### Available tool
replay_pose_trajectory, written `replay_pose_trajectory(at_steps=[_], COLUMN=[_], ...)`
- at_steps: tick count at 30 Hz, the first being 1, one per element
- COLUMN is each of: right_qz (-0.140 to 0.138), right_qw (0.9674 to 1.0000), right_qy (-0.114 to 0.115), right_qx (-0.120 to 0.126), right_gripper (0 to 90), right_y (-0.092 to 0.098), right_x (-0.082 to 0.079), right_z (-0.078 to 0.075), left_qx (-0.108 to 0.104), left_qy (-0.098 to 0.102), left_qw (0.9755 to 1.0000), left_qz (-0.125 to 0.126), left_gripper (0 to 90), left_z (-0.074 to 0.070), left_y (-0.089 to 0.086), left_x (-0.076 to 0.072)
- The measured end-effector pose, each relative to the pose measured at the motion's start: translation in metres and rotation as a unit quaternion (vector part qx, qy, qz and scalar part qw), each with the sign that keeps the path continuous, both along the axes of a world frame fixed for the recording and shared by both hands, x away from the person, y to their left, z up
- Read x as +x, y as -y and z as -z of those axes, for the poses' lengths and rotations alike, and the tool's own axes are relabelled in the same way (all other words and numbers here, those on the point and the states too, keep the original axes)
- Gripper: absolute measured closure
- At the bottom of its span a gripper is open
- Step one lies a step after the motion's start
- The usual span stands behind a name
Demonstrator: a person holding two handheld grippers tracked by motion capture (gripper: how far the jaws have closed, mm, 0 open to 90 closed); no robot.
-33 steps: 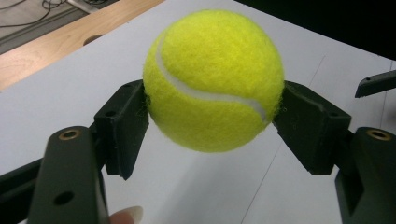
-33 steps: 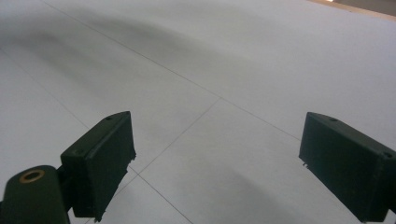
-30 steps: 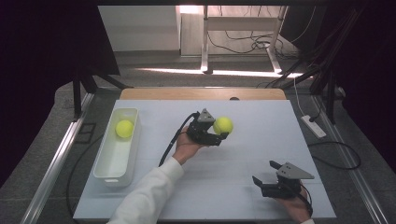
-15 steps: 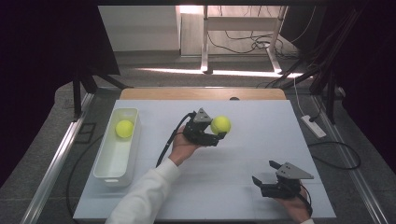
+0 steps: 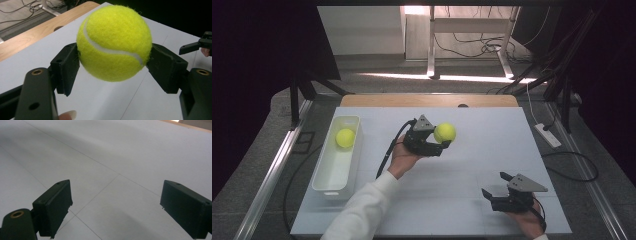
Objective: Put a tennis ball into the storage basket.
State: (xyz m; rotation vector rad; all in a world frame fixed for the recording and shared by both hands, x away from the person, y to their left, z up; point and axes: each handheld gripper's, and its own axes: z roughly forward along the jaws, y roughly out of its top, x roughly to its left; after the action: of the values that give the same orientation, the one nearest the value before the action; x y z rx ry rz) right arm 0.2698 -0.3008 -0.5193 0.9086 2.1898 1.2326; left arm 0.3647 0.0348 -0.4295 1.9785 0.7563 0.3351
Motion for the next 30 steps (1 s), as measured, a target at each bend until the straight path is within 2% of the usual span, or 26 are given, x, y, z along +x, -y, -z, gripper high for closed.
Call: replay_pose_trajectory(at_steps=[22, 30], right_qz=[-0.003, -0.003], right_qw=[1.0000, 1.0000], right_qy=[0.003, 0.003], right_qx=[0.001, 0.004], right_gripper=[9.8, 9.8], right_y=[-0.001, -0.001], right_x=[0.000, -0.001], right_z=[-0.002, -0.002], left_qx=[-0.001, -0.002], left_qy=[0.015, 0.015], left_qw=[0.9997, 0.9995], left_qz=[-0.018, -0.028], left_gripper=[28.4, 28.4], left_z=[-0.013, -0.017], left_y=[-0.025, -0.034], left_x=[-0.015, -0.019])
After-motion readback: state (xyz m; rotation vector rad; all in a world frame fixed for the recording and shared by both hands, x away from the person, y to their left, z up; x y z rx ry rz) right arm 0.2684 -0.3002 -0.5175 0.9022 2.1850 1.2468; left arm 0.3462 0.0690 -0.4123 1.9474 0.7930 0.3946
